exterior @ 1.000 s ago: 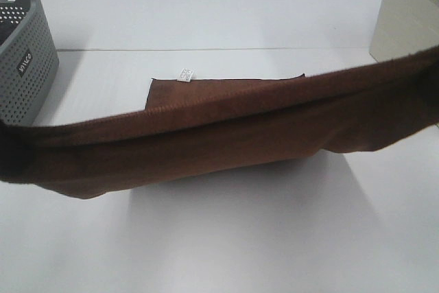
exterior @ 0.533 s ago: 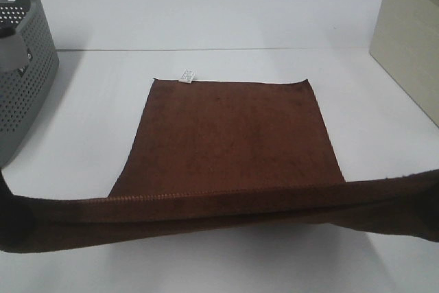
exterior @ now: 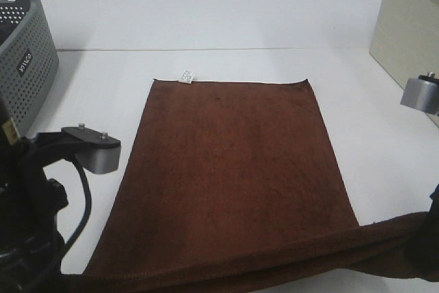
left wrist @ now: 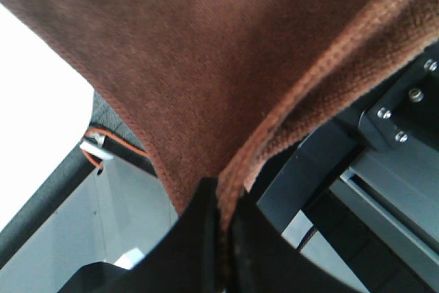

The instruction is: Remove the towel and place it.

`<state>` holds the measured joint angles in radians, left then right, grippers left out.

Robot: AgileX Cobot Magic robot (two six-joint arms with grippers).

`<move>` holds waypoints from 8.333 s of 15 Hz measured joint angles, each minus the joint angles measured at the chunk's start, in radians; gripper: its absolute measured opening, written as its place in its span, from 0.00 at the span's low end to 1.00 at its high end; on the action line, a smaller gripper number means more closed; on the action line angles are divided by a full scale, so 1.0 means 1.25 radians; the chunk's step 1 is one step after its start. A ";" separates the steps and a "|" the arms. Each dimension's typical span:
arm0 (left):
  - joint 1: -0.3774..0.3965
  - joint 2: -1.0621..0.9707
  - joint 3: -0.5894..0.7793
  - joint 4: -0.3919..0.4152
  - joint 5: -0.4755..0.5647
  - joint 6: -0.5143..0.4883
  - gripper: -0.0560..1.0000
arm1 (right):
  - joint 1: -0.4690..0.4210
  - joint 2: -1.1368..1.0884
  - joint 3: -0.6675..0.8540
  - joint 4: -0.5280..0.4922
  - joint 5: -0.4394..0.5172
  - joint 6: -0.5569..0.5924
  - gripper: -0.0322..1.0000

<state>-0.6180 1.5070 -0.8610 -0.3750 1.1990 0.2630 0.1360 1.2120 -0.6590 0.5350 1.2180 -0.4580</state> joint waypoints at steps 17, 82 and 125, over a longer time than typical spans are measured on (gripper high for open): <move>-0.071 0.266 -0.114 -0.083 -0.024 -0.063 0.05 | 0.000 0.348 0.079 0.043 -0.031 -0.004 0.04; 0.358 0.868 -1.098 0.070 -0.109 -0.120 0.85 | -0.054 1.059 -1.162 -0.149 -0.114 0.156 0.84; 0.279 0.905 -1.208 0.168 -0.518 -0.063 0.05 | 0.039 1.107 -1.344 -0.207 -0.395 0.160 0.04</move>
<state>-0.2690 2.6380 -2.3710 -0.1650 0.5520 0.1840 0.1850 2.5960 -2.3390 0.2760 0.7240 -0.2580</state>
